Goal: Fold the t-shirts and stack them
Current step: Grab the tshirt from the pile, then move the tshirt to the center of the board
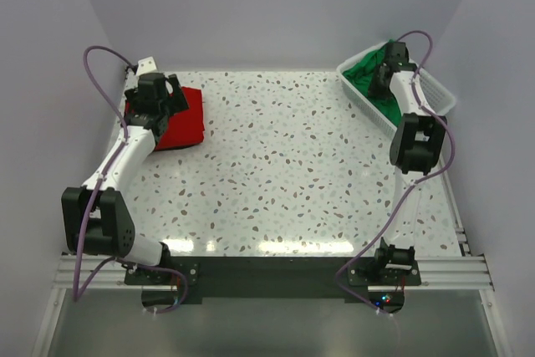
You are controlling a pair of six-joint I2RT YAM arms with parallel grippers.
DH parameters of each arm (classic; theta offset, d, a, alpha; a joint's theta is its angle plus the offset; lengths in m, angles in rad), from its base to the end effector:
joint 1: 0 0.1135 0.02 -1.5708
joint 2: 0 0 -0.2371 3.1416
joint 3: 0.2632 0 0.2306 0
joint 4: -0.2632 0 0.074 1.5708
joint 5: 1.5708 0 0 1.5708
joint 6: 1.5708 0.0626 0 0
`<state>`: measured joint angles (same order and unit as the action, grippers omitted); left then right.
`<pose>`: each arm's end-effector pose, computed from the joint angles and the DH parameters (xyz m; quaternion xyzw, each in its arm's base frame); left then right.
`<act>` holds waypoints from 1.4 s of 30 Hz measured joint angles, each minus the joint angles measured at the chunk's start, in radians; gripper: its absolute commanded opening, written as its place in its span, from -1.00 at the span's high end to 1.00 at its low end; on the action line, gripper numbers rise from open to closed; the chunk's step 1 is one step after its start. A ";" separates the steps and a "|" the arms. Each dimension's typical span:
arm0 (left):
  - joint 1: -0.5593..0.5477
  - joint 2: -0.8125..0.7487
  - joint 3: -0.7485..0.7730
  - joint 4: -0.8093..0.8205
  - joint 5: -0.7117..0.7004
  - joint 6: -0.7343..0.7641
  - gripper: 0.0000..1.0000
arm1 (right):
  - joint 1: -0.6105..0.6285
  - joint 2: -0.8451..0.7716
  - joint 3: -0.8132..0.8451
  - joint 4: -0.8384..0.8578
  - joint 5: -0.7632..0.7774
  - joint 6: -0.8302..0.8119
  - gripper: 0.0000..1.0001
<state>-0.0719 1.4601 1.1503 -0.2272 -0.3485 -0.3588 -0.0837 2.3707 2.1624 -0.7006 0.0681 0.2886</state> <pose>0.3390 -0.0030 0.2705 -0.2072 0.8351 0.0432 0.5077 0.5021 -0.0464 0.1837 0.1858 0.9268 0.0012 0.3263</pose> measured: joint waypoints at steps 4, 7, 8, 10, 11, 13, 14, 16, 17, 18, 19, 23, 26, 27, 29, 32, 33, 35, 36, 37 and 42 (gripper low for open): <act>0.000 0.003 0.004 0.001 0.002 -0.003 -0.99 | 0.000 -0.002 0.004 0.004 0.015 -0.001 0.97; 0.000 0.004 0.004 0.001 0.005 -0.008 -0.99 | 0.001 -0.007 0.004 0.003 0.036 -0.008 1.00; 0.000 0.006 0.004 0.001 0.005 -0.008 -0.99 | 0.002 -0.015 0.004 0.002 0.048 -0.011 1.00; 0.000 0.008 0.004 0.001 0.005 -0.011 -0.99 | 0.002 -0.040 0.005 -0.002 0.070 -0.019 1.00; 0.000 0.008 0.004 0.001 0.006 -0.015 -0.99 | 0.003 -0.058 0.009 -0.003 0.081 -0.024 1.00; 0.000 0.009 0.004 0.003 0.006 -0.016 -0.99 | 0.004 -0.104 0.014 -0.002 0.104 -0.030 1.00; 0.000 0.009 0.004 0.003 0.006 -0.016 -0.99 | 0.004 -0.129 0.014 -0.001 0.112 -0.032 1.00; 0.000 0.009 0.004 0.003 0.008 -0.016 -0.99 | 0.004 -0.205 0.014 0.010 0.132 -0.039 1.00; 0.000 0.009 0.004 0.003 0.008 -0.016 -0.99 | 0.004 -0.247 0.014 0.018 0.142 -0.042 1.00; 0.000 0.008 0.004 0.003 0.008 -0.016 -0.99 | 0.004 -0.285 0.014 0.028 0.149 -0.043 1.00; 0.000 0.009 0.004 0.003 0.010 -0.016 -0.99 | 0.004 -0.327 0.014 0.040 0.150 -0.045 1.00; 0.000 0.012 0.004 0.015 0.019 -0.016 -0.99 | 0.003 -0.464 0.014 0.082 0.119 -0.045 1.00; 0.000 0.022 0.004 0.038 0.032 -0.017 -0.99 | 0.006 -0.548 0.014 0.113 0.058 -0.044 1.00; 0.000 0.025 0.004 0.045 0.036 -0.017 -0.99 | 0.008 -0.570 0.016 0.120 0.032 -0.044 1.00; 0.000 0.032 0.004 0.055 0.048 -0.022 -0.99 | 0.018 -0.598 0.034 0.125 -0.019 -0.044 1.00; 0.000 0.035 0.004 0.060 0.067 -0.025 -0.99 | 0.055 -0.607 0.095 0.120 -0.096 -0.043 1.00; 0.000 0.035 0.004 0.062 0.073 -0.026 -0.99 | 0.077 -0.607 0.123 0.117 -0.116 -0.043 1.00; 0.000 0.035 0.004 0.063 0.082 -0.027 -0.99 | 0.143 -0.607 0.173 0.109 -0.147 -0.045 1.00; 0.000 0.034 0.004 0.063 0.085 -0.027 -0.99 | 0.184 -0.607 0.197 0.108 -0.165 -0.044 1.00; 0.000 0.032 0.004 0.062 0.087 -0.027 -0.99 | 0.217 -0.607 0.214 0.109 -0.184 -0.040 1.00; 0.000 -0.031 0.003 0.050 0.089 -0.033 -0.97 | 0.367 -0.630 0.246 0.137 -0.308 0.031 1.00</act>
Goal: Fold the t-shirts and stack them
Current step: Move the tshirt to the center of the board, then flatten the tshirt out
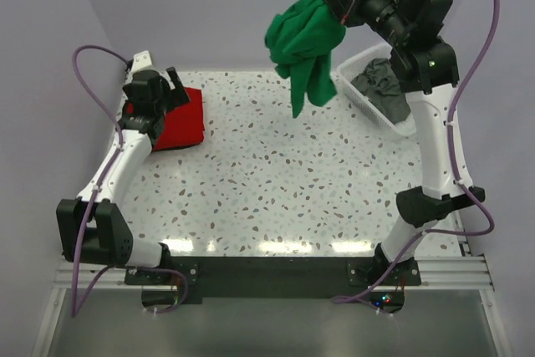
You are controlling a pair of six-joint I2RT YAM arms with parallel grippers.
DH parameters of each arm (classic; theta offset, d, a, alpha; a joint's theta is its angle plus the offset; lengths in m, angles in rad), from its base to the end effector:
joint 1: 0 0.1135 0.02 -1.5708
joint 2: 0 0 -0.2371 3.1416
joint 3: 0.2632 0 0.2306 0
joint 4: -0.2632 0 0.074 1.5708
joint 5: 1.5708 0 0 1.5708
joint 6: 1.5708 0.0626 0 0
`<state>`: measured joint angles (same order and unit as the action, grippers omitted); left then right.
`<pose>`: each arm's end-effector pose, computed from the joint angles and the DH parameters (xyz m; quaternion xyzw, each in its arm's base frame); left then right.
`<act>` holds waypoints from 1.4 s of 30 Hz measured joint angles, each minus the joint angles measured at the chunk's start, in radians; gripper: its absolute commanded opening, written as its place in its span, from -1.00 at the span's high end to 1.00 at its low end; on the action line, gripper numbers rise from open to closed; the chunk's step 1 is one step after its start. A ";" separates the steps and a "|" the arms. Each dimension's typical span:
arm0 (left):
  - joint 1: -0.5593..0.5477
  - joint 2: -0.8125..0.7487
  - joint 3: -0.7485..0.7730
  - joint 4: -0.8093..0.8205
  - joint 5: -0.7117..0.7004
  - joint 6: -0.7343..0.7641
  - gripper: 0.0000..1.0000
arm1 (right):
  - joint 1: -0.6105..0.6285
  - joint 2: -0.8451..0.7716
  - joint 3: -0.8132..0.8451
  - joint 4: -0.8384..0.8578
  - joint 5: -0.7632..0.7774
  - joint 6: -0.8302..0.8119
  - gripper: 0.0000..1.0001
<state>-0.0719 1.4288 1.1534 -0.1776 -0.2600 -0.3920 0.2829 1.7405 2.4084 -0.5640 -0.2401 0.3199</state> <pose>0.3382 -0.0082 0.2865 -0.2018 0.8190 -0.0139 0.5370 0.3144 0.1069 0.5462 -0.0767 0.6661 0.2955 0.6805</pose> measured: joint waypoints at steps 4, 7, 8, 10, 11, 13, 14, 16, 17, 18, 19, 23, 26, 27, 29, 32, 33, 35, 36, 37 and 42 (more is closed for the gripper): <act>0.000 -0.105 -0.012 -0.013 -0.004 -0.014 -0.96 | 0.018 -0.058 -0.069 0.061 -0.068 0.087 1.00; 0.000 -0.200 -0.042 -0.035 -0.009 -0.026 -0.88 | 0.018 -0.180 -0.262 0.104 -0.066 0.136 0.81; 0.000 -0.224 -0.051 -0.046 -0.007 -0.031 -0.85 | 0.018 -0.233 -0.357 0.112 -0.052 0.147 0.45; 0.000 -0.284 -0.082 -0.072 0.002 -0.038 -0.80 | 0.019 -0.346 -0.569 0.128 -0.008 0.163 -0.46; 0.000 -0.310 -0.098 -0.089 0.013 -0.043 -0.79 | 0.018 -0.410 -0.706 0.153 0.017 0.161 -0.56; -0.001 -0.348 -0.128 -0.121 0.037 -0.052 -0.75 | 0.017 -0.488 -0.932 0.138 0.046 0.156 -0.66; -0.003 -0.364 -0.143 -0.143 0.052 -0.060 -0.74 | 0.016 -0.509 -1.021 0.141 0.050 0.146 -0.66; -0.013 -0.385 -0.172 -0.185 0.072 -0.070 -0.74 | 0.016 -0.516 -1.184 0.132 0.051 0.132 -0.61; -0.022 -0.395 -0.193 -0.205 0.084 -0.079 -0.72 | 0.016 -0.513 -1.273 0.130 0.050 0.124 -0.60; -0.034 -0.406 -0.216 -0.224 0.097 -0.089 -0.72 | 0.016 -0.512 -1.356 0.112 0.049 0.117 -0.59; -0.048 -0.417 -0.240 -0.243 0.109 -0.097 -0.71 | 0.016 -0.513 -1.426 0.089 0.048 0.112 -0.58; -0.121 -0.449 -0.323 -0.303 0.154 -0.134 -0.69 | 0.016 -0.565 -1.565 0.021 0.047 0.104 -0.57; -0.168 -0.431 -0.364 -0.317 0.190 -0.171 -0.66 | 0.016 -0.653 -1.616 0.025 0.048 0.109 -0.54; -0.180 -0.415 -0.378 -0.313 0.208 -0.182 -0.66 | 0.016 -0.669 -1.628 0.026 0.050 0.111 -0.53; -0.193 -0.373 -0.413 -0.299 0.253 -0.207 -0.66 | 0.017 -0.675 -1.653 0.030 0.067 0.124 -0.51; -0.198 -0.309 -0.459 -0.272 0.307 -0.236 -0.66 | 0.016 -0.646 -1.691 0.034 0.075 0.145 -0.50; -0.199 -0.287 -0.469 -0.268 0.322 -0.241 -0.66 | 0.016 -0.632 -1.701 0.035 0.076 0.151 -0.50; -0.199 -0.249 -0.477 -0.254 0.349 -0.244 -0.71 | 0.016 -0.607 -1.709 0.043 0.077 0.158 -0.50; -0.199 -0.236 -0.477 -0.245 0.362 -0.244 -0.71 | 0.016 -0.592 -1.709 0.054 0.078 0.159 -0.50; -0.199 -0.219 -0.477 -0.229 0.378 -0.244 -0.72 | 0.016 -0.577 -1.707 0.067 0.078 0.158 -0.51; -0.199 -0.130 -0.476 -0.136 0.457 -0.245 -0.73 | 0.016 -0.454 -1.639 0.113 0.077 0.145 -0.52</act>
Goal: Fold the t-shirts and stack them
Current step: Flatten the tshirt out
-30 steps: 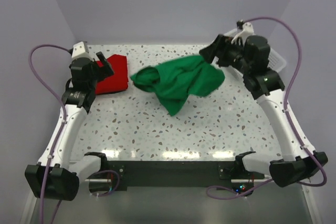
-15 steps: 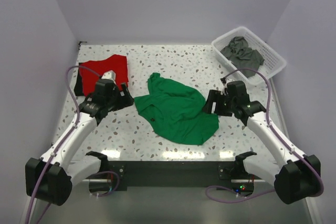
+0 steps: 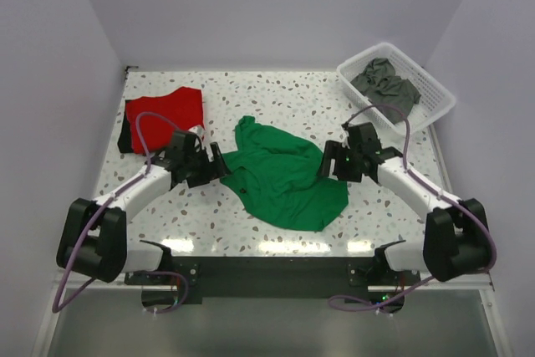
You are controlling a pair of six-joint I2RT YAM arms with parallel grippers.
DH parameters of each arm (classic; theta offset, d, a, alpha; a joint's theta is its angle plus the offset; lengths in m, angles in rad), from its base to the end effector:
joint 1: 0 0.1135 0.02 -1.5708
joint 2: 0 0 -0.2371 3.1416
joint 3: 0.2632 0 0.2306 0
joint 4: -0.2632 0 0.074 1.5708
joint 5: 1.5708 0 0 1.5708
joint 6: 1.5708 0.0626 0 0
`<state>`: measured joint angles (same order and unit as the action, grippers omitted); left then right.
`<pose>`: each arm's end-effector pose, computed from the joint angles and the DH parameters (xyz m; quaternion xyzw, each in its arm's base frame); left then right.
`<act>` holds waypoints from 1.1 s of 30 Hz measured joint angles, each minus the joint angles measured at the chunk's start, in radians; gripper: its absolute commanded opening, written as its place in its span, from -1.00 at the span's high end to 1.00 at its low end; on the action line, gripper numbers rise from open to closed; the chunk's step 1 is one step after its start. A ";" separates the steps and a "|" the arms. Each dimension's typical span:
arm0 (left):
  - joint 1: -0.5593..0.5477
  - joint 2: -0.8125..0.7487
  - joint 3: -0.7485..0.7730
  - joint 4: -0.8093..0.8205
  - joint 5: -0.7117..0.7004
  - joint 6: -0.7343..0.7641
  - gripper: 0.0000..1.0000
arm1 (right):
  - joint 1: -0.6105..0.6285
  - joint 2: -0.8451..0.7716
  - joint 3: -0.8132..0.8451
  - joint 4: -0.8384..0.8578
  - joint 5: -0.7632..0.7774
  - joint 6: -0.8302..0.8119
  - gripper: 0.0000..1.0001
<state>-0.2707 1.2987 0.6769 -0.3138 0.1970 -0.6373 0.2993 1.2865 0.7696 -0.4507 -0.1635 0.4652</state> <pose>0.2401 -0.0793 0.1520 -0.1421 0.9351 -0.2203 0.2383 0.2394 0.0845 0.1714 0.0547 0.9504 0.1828 0.2456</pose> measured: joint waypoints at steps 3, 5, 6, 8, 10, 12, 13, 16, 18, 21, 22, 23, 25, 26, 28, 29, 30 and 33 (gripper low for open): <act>0.000 0.066 0.007 0.040 0.032 0.001 -0.73 | 0.000 0.130 0.106 0.027 -0.003 -0.019 -0.49; 0.000 0.111 0.024 0.047 0.039 0.002 -0.74 | 0.000 0.213 0.177 0.037 -0.005 -0.032 -0.47; 0.000 0.135 0.037 0.048 0.037 0.004 -0.74 | 0.000 0.259 0.215 0.043 -0.006 -0.041 -0.47; 0.000 0.174 0.067 0.049 0.027 0.014 -0.75 | 0.000 0.338 0.286 0.048 -0.008 -0.056 -0.45; 0.000 0.198 0.095 0.048 0.007 0.029 -0.75 | 0.000 0.404 0.346 0.048 -0.008 -0.067 -0.44; 0.000 0.222 0.130 0.048 -0.013 0.042 -0.73 | 0.000 0.462 0.393 0.051 -0.008 -0.075 -0.41; 0.000 0.231 0.141 0.052 -0.017 0.048 -0.72 | 0.000 0.483 0.409 0.048 -0.008 -0.079 -0.40; 0.000 0.261 0.165 0.078 -0.019 0.059 -0.61 | 0.000 0.528 0.430 0.046 -0.006 -0.088 -0.34; 0.000 0.290 0.175 0.092 -0.020 0.073 -0.40 | 0.000 0.546 0.430 0.042 -0.007 -0.093 -0.04; 0.000 0.342 0.188 0.099 -0.023 0.084 -0.01 | 0.000 0.559 0.430 0.035 -0.010 -0.104 0.51; 0.000 0.349 0.195 0.103 -0.023 0.086 0.12 | 0.000 0.559 0.430 0.030 -0.011 -0.106 0.65; 0.000 0.361 0.203 0.107 -0.025 0.095 0.26 | 0.000 0.559 0.430 0.024 -0.013 -0.110 0.77; 0.000 0.396 0.227 0.112 -0.027 0.106 0.67 | 0.000 0.557 0.424 0.021 -0.017 -0.112 1.00; 0.000 0.411 0.237 0.116 -0.029 0.110 0.77 | 0.000 0.552 0.417 0.019 -0.021 -0.111 1.00; 0.000 0.449 0.273 0.118 -0.029 0.122 1.00 | 0.000 0.530 0.388 0.008 -0.037 -0.106 1.00; 0.000 0.471 0.301 0.115 -0.029 0.128 1.00 | 0.000 0.512 0.370 0.001 -0.043 -0.105 1.00; 0.000 0.494 0.331 0.113 -0.029 0.134 1.00 | 0.000 0.485 0.349 -0.012 -0.048 -0.100 1.00; -0.001 0.582 0.445 0.108 -0.034 0.146 1.00 | 0.000 0.397 0.299 -0.049 -0.060 -0.087 1.00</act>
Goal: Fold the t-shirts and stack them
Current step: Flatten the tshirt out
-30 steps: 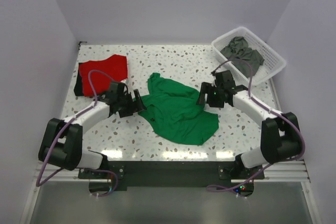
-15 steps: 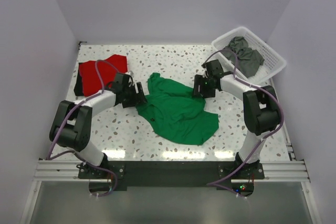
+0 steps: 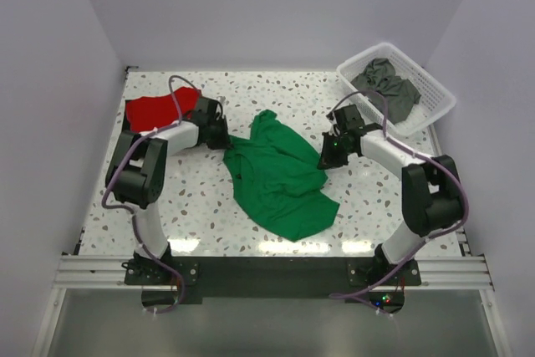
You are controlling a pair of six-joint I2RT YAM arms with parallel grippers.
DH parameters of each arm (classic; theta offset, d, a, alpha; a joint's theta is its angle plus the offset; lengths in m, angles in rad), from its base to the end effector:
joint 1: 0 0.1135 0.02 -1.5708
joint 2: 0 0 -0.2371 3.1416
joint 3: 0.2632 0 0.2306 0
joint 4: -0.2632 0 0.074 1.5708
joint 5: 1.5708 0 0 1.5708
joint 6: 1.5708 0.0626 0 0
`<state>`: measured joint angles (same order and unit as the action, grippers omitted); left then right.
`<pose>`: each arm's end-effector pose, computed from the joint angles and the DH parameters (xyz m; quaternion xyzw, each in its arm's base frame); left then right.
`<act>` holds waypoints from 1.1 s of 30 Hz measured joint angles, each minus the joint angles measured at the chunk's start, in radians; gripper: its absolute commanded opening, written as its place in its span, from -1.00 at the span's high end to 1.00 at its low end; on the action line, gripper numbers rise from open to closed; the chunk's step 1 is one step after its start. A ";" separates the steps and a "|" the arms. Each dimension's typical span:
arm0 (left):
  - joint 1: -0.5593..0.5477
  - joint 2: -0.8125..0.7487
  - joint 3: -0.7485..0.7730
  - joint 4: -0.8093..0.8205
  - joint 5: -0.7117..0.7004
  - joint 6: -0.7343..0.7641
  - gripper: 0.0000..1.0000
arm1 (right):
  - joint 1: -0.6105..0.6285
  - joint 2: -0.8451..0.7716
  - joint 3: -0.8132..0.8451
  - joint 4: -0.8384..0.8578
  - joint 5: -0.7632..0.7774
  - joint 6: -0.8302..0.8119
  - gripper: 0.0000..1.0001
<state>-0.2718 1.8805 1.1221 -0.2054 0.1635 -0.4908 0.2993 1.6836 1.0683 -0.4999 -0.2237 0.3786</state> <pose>0.3562 -0.1098 0.1182 -0.0797 0.9481 -0.1832 0.2475 0.3041 0.1084 0.1483 0.0132 0.9683 0.1772 0.1755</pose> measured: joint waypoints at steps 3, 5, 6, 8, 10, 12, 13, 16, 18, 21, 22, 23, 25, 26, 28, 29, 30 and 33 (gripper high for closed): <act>0.000 0.100 0.142 -0.012 -0.001 0.005 1.00 | 0.001 -0.104 -0.043 -0.034 -0.011 0.018 1.00; 0.000 0.167 0.241 -0.019 0.007 0.005 1.00 | 0.002 -0.169 -0.069 -0.048 -0.030 0.033 1.00; -0.001 0.196 0.290 -0.021 0.017 0.004 1.00 | 0.004 -0.193 -0.080 -0.050 -0.040 0.042 1.00; -0.003 0.277 0.421 -0.014 0.050 -0.001 1.00 | 0.011 -0.228 -0.099 -0.055 -0.061 0.059 0.97; -0.007 0.317 0.491 -0.022 0.071 -0.007 1.00 | 0.019 -0.238 -0.111 -0.054 -0.076 0.074 0.95; -0.011 0.380 0.598 -0.011 0.091 -0.016 1.00 | 0.027 -0.239 -0.117 -0.057 -0.093 0.090 0.94; -0.012 0.412 0.655 -0.016 0.101 -0.023 1.00 | 0.030 -0.239 -0.119 -0.058 -0.103 0.097 0.91; -0.017 0.491 0.803 -0.007 0.137 -0.043 1.00 | 0.035 -0.239 -0.118 -0.048 -0.131 0.113 0.82; -0.021 0.523 0.864 0.017 0.158 -0.061 0.95 | 0.035 -0.239 -0.113 -0.045 -0.143 0.121 0.73; -0.026 0.534 0.887 0.082 0.166 -0.089 0.06 | 0.035 -0.240 -0.086 -0.069 -0.161 0.119 0.46; -0.025 0.534 0.892 0.105 0.164 -0.103 -0.07 | 0.035 -0.242 -0.079 -0.082 -0.162 0.119 0.34; -0.023 0.534 0.896 0.122 0.162 -0.115 -0.21 | 0.036 -0.246 -0.074 -0.095 -0.163 0.119 0.18; -0.016 0.527 0.900 0.153 0.155 -0.126 -0.25 | 0.036 -0.254 -0.068 -0.122 -0.160 0.117 0.07; -0.014 0.519 0.896 0.154 0.150 -0.127 -0.26 | 0.036 -0.257 -0.064 -0.137 -0.153 0.117 -0.02; -0.010 0.465 0.838 0.147 0.133 -0.118 -0.26 | 0.036 -0.258 -0.050 -0.158 -0.126 0.118 -0.04; -0.009 0.416 0.775 0.141 0.122 -0.109 -0.24 | 0.034 -0.258 -0.045 -0.164 -0.108 0.119 -0.03; -0.009 0.365 0.716 0.125 0.114 -0.097 -0.21 | 0.028 -0.258 -0.041 -0.169 -0.097 0.121 -0.01; -0.015 0.167 0.497 0.071 0.074 -0.047 -0.15 | -0.002 -0.245 -0.036 -0.172 -0.077 0.127 0.06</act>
<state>-0.2871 2.0480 1.6196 -0.1341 0.2371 -0.5381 0.2970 1.4387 1.0321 -0.6716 -0.3012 0.5053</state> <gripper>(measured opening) 0.589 0.499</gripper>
